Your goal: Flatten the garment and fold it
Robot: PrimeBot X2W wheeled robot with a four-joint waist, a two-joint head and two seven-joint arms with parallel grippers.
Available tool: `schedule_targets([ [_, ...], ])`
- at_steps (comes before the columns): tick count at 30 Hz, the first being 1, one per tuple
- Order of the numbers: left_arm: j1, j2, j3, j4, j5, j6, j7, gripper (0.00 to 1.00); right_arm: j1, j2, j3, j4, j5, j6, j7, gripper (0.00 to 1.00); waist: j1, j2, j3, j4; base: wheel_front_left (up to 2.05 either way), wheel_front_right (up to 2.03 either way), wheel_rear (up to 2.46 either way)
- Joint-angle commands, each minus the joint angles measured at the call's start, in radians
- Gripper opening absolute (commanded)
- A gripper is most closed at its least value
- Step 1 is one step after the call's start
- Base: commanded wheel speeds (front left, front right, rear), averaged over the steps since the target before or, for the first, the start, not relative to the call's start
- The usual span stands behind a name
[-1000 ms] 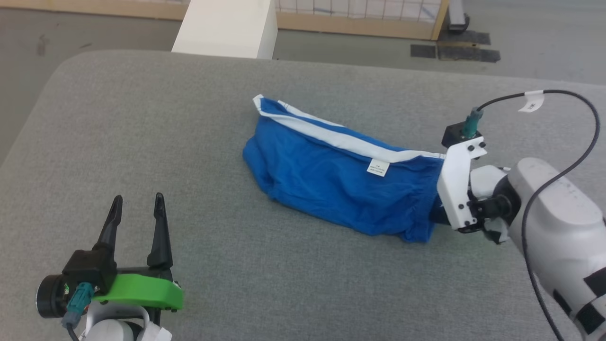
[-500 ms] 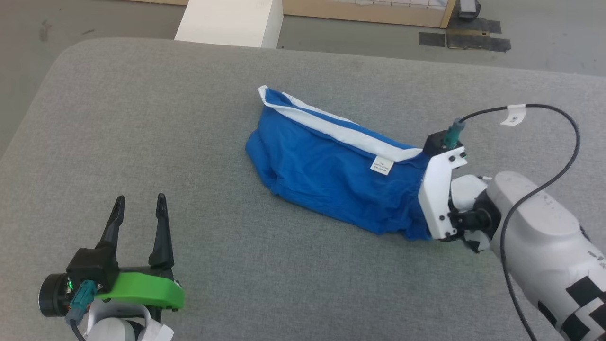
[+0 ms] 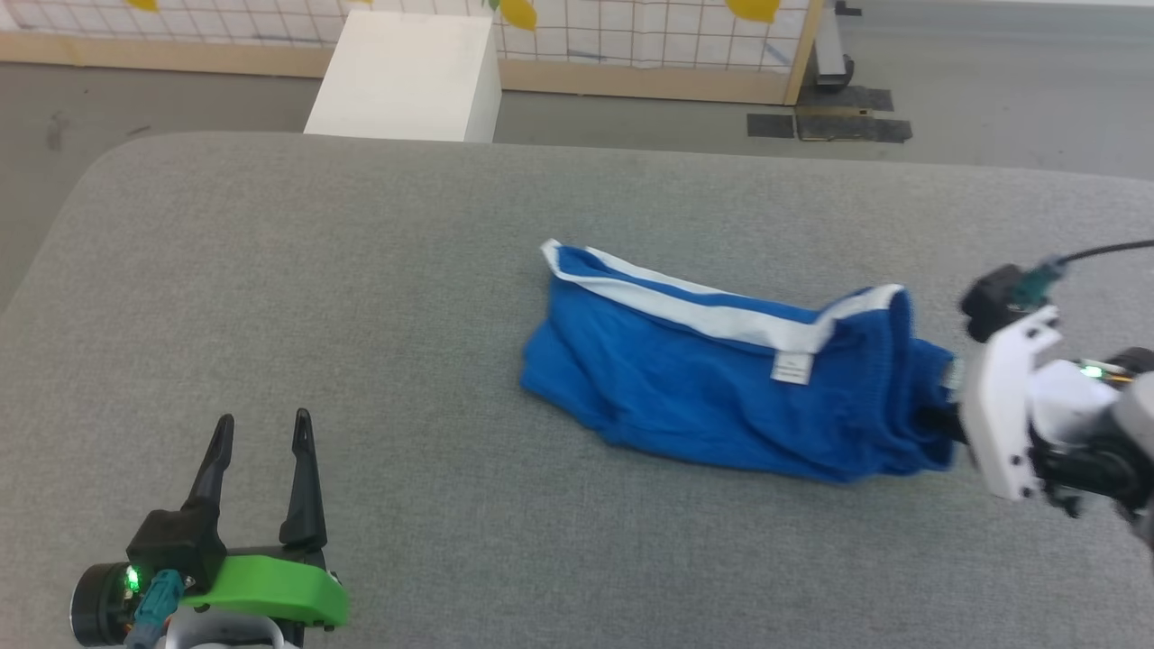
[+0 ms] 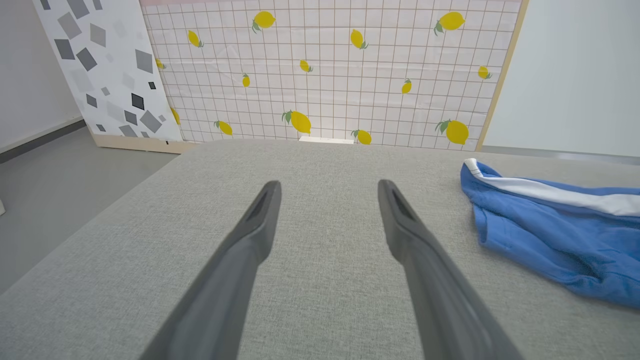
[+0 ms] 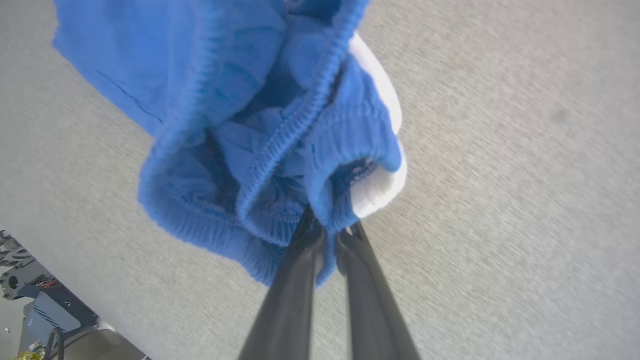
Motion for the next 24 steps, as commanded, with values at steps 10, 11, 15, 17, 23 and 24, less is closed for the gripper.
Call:
schedule_targets([
  [10,0.010,-0.011,-0.012,-0.003,0.013,-0.013,-0.004,1.00,0.105,-0.085,-0.090,0.073,0.022,-0.002,0.001,0.00,0.0000,0.0000,0.008,-0.016,0.00,0.00,0.00],
  [11,0.008,-0.011,-0.015,-0.002,0.014,-0.013,-0.004,1.00,0.110,-0.077,-0.094,0.083,0.019,-0.002,-0.004,0.00,0.0000,0.0000,0.010,-0.015,0.00,0.00,0.00],
  [15,0.003,-0.013,-0.023,-0.001,0.013,-0.014,-0.004,1.00,0.116,-0.045,-0.110,0.120,0.002,-0.002,-0.027,0.00,0.0000,0.0000,0.018,-0.010,0.00,0.00,0.00],
  [17,0.000,-0.014,-0.025,0.002,0.014,-0.015,-0.004,1.00,0.115,-0.035,-0.117,0.136,-0.006,-0.002,-0.033,0.00,0.0000,0.0000,0.020,-0.009,0.00,0.00,0.00],
  [23,0.000,-0.014,-0.019,0.009,0.015,-0.017,-0.004,1.00,0.108,-0.014,-0.141,0.142,-0.003,-0.002,-0.059,0.00,0.0000,0.0000,0.013,-0.012,0.00,0.00,0.00],
  [24,0.001,-0.015,-0.018,0.012,0.015,-0.018,-0.004,1.00,0.105,-0.016,-0.138,0.126,-0.004,-0.002,-0.063,0.00,0.0000,0.0000,0.010,-0.012,0.00,0.00,0.00],
])
